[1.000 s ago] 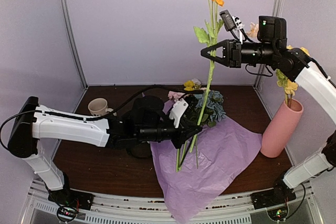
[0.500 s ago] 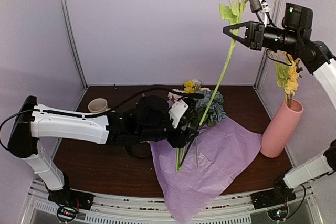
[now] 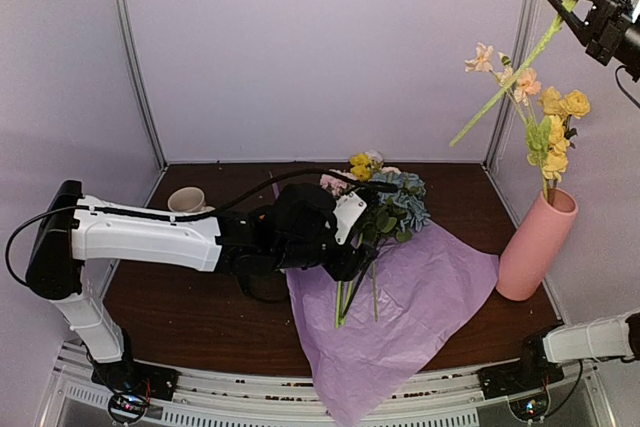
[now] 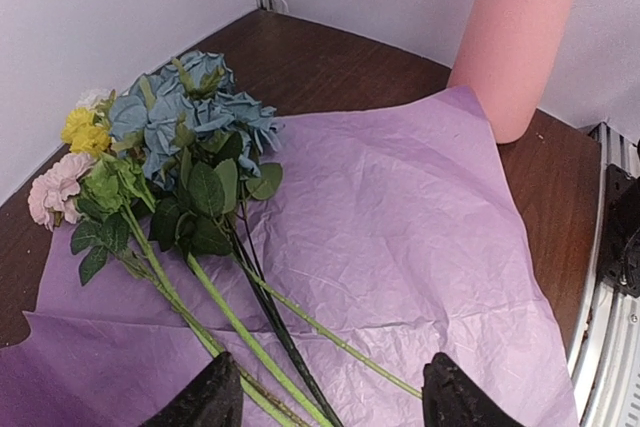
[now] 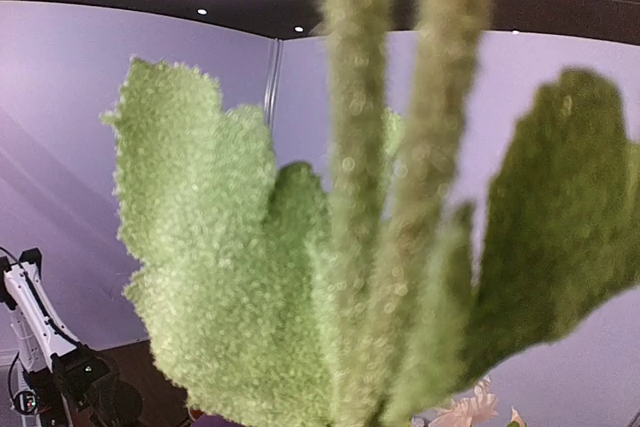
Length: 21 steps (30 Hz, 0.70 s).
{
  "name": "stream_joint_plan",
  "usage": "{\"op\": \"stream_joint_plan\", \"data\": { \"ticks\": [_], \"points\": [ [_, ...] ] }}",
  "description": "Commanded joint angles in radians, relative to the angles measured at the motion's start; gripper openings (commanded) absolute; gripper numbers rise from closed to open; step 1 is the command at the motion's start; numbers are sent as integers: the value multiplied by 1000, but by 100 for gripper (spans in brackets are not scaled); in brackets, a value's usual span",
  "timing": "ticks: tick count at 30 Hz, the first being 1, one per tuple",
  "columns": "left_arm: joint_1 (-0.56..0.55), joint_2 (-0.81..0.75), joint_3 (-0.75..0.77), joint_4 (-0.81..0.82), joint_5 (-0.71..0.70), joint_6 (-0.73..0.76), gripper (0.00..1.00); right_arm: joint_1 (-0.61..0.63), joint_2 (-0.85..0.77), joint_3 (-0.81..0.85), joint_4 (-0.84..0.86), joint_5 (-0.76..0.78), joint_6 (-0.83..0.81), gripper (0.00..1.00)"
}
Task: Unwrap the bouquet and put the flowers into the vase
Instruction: Pass from the left arm to the right, then place the fake flower in the vase.
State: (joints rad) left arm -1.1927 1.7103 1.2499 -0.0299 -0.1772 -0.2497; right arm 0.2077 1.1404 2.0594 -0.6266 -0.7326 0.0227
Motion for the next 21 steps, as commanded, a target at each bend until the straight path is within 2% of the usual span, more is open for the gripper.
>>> {"op": "stream_joint_plan", "data": {
  "ticks": [1, 4, 10, 16, 21],
  "points": [
    [-2, 6, 30, 27, -31, -13, 63, -31, -19, 1, -187, 131, -158, 0],
    [-2, 8, 34, 9, -44, 9, 63, -35, -62, -37, -272, 178, -268, 0],
    [-2, 23, 35, 3, -68, 24, 63, -55, -152, -167, -326, 228, -330, 0],
    [-1, 57, 73, -3, -55, 29, 63, -85, -208, -178, -361, 267, -383, 0],
    [-1, 66, 89, -12, -53, 44, 63, -109, -202, -127, -365, 272, -380, 0]
  ]
}}
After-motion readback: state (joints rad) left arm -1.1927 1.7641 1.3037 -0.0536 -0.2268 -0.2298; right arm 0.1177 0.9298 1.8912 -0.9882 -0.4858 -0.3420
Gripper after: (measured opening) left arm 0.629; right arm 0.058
